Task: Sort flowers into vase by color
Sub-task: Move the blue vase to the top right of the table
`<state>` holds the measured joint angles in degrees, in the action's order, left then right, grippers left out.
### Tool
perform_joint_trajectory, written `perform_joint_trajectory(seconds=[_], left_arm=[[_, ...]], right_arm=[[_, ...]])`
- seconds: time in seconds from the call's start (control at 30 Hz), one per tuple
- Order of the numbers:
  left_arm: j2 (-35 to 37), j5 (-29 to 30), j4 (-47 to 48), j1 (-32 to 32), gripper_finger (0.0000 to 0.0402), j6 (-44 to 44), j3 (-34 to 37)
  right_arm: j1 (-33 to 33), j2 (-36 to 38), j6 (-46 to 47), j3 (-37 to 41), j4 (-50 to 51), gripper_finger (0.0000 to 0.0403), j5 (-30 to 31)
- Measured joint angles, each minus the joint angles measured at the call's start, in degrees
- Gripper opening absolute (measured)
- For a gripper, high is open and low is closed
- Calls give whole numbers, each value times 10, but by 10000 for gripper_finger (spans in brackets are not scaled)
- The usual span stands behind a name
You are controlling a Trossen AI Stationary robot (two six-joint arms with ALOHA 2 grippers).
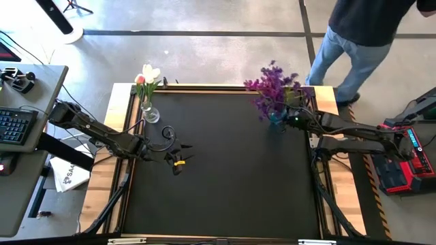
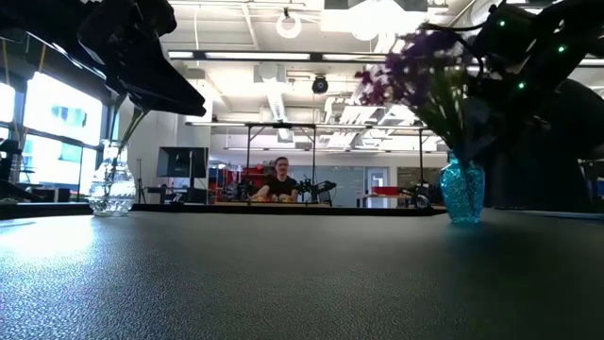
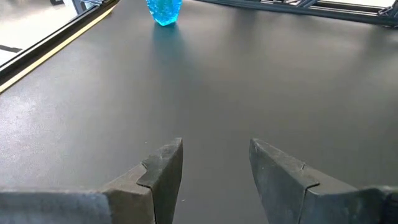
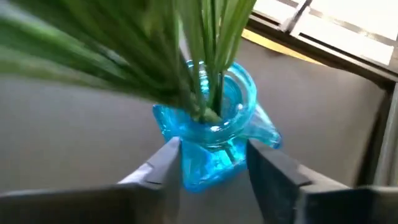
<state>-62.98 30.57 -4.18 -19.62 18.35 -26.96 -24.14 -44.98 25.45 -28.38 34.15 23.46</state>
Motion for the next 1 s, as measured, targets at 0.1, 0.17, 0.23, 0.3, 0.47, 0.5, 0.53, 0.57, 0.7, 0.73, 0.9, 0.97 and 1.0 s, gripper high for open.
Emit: perform_joint_trajectory(seconds=[0.1, 0.17, 0.23, 0.3, 0.47, 0.5, 0.53, 0.57, 0.7, 0.73, 0.9, 0.97, 1.0], left_arm=[[0, 0, 0, 0, 172, 0, 0], [0, 0, 0, 0, 172, 0, 0], [0, 0, 0, 0, 172, 0, 0], [0, 0, 0, 0, 172, 0, 0], [0, 0, 0, 0, 172, 1, 0], [0, 0, -1, 0, 172, 1, 0], [0, 0, -1, 0, 172, 1, 0], [0, 0, -3, 0, 172, 1, 0], [0, 0, -4, 0, 172, 0, 0], [0, 0, -4, 0, 172, 0, 0], [0, 0, -4, 0, 172, -5, 0], [0, 0, -4, 0, 172, -5, 0], [0, 0, -4, 0, 172, -5, 0]], right_arm=[[0, 16, -1, -12, 33, 200, 0], [0, 22, -12, -16, 43, 231, -1], [0, 26, -30, -19, 40, 257, -8], [0, 27, -39, -20, 31, 274, -8], [0, 25, -64, -20, 10, 286, 4], [0, 25, -65, -19, 7, 286, 10], [-1, 25, -65, -19, 4, 286, 16], [-2, 25, -65, -19, 3, 286, 19], [-9, 15, -73, -10, -24, 286, 20], [-10, 11, -80, -4, -38, 286, 20], [-11, -11, -105, 15, -104, 286, 31], [-11, -18, -105, 16, -117, 286, 31], [-11, -21, -105, 16, -122, 286, 31]])
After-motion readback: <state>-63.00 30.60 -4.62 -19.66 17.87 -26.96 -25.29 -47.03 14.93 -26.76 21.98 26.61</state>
